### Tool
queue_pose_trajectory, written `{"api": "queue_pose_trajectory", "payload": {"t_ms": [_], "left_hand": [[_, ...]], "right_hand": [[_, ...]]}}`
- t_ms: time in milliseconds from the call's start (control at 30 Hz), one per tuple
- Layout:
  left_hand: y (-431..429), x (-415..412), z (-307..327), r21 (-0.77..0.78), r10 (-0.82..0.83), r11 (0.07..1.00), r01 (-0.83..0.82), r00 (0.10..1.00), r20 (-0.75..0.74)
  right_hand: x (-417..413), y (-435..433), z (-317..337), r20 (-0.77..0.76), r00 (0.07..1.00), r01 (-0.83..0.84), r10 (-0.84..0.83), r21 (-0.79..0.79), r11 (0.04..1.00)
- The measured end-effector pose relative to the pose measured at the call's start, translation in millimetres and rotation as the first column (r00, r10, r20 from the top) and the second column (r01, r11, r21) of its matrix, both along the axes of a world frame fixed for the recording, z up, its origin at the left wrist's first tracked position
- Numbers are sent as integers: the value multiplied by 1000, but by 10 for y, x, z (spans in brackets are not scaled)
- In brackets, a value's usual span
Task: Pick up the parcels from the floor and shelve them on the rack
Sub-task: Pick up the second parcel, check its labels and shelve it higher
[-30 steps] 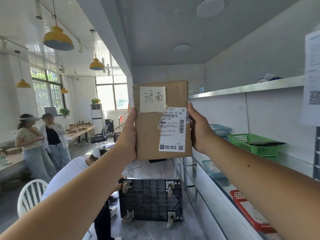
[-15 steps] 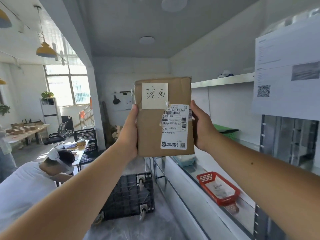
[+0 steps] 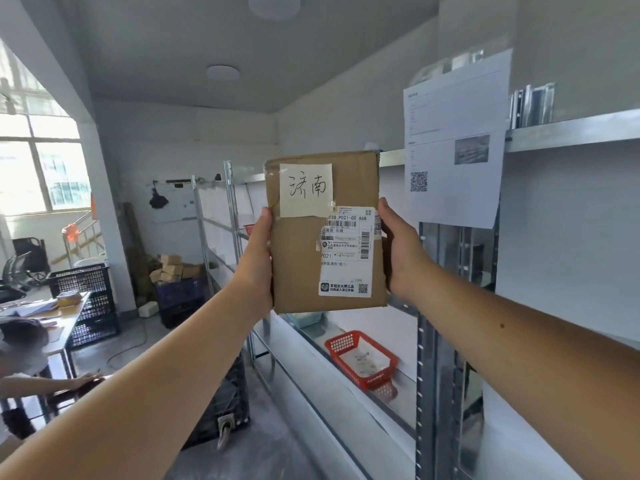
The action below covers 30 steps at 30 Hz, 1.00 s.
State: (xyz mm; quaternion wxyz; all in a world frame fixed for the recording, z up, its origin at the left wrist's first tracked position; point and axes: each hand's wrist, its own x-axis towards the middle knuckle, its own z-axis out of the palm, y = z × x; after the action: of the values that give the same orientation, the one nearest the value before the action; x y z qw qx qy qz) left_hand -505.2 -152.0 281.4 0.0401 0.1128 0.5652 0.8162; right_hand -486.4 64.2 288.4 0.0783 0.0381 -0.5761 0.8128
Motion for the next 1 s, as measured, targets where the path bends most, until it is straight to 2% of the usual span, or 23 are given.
{"api": "queue_pose_trajectory", "payload": {"t_ms": [167, 333, 600, 867, 1000], "left_hand": [[477, 148, -64, 6, -60, 998, 60, 998, 3], [826, 362, -210, 26, -67, 997, 66, 997, 35], [1164, 607, -259, 18, -221, 975, 220, 975, 32], [1559, 715, -265, 34, -403, 915, 403, 915, -11], [1702, 757, -229, 46, -516, 856, 516, 857, -16]], "right_hand": [[292, 457, -21, -5, 996, 91, -91, 31, 995], [578, 797, -107, 26, 995, 99, -100, 31, 995], [1067, 1086, -240, 31, 980, 196, -195, -8, 981], [1527, 1317, -233, 7, 947, 321, -321, -59, 945], [1731, 1362, -199, -9, 906, 422, -423, -33, 906]]}}
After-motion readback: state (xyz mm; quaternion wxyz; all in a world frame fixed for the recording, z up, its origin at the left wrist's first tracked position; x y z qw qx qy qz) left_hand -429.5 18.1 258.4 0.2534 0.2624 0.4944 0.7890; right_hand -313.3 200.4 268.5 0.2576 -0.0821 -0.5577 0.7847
